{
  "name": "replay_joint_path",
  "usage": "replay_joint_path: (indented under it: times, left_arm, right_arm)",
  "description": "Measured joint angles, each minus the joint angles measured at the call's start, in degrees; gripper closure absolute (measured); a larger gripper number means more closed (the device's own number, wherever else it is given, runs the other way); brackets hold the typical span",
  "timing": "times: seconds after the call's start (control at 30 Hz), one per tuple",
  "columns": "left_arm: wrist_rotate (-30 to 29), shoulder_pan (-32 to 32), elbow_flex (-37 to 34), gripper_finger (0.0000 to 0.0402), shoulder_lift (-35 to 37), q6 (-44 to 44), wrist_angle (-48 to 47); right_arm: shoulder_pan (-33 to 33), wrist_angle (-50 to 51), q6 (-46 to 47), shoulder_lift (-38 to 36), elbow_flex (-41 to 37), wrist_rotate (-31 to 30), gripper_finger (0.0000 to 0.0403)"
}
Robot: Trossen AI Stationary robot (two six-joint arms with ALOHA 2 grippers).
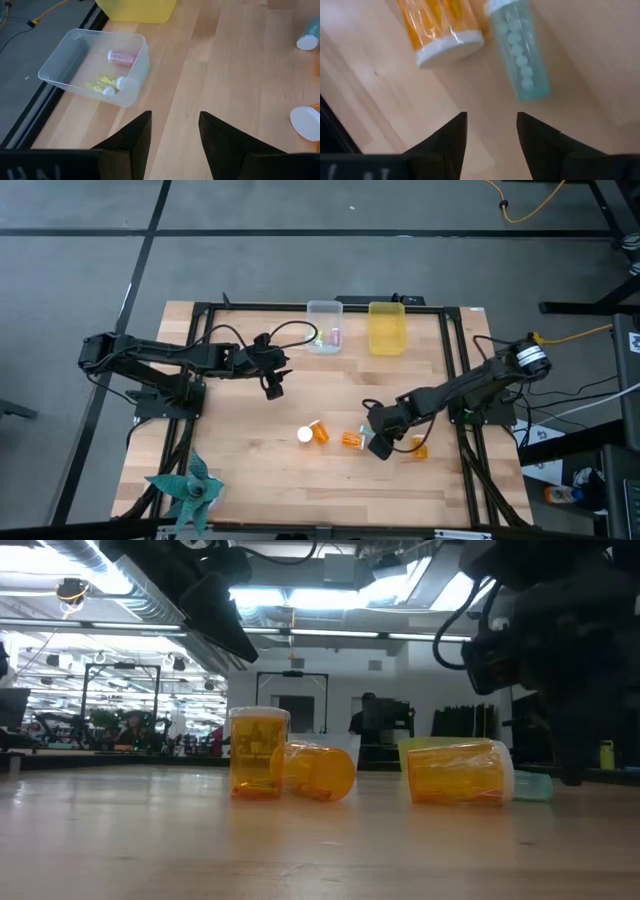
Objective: Pick and place medicine bottles into bin by pill shape (circle, oval)
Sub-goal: Put the small blue pill bottle into the transparent bin
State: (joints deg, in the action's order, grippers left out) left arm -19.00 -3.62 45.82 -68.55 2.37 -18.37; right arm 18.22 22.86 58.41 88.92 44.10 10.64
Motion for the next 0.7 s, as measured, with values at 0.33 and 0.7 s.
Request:
replay_joint_path:
  times: [0.33, 0.7]
  left_arm:
    - [0.0, 0.0, 0.0, 0.0244, 0.0, 0.0, 0.0]
    - [0.0, 0.0, 0.0, 0.0244, 0.0, 0.0, 0.2]
  right_arm:
    - [-1.0, -1.2, -0.1, 2.2, 0.0, -9.7, 0.0245]
    - [-5.7, -2.5, -0.4, 2.2, 0.0, -16.3, 0.0245]
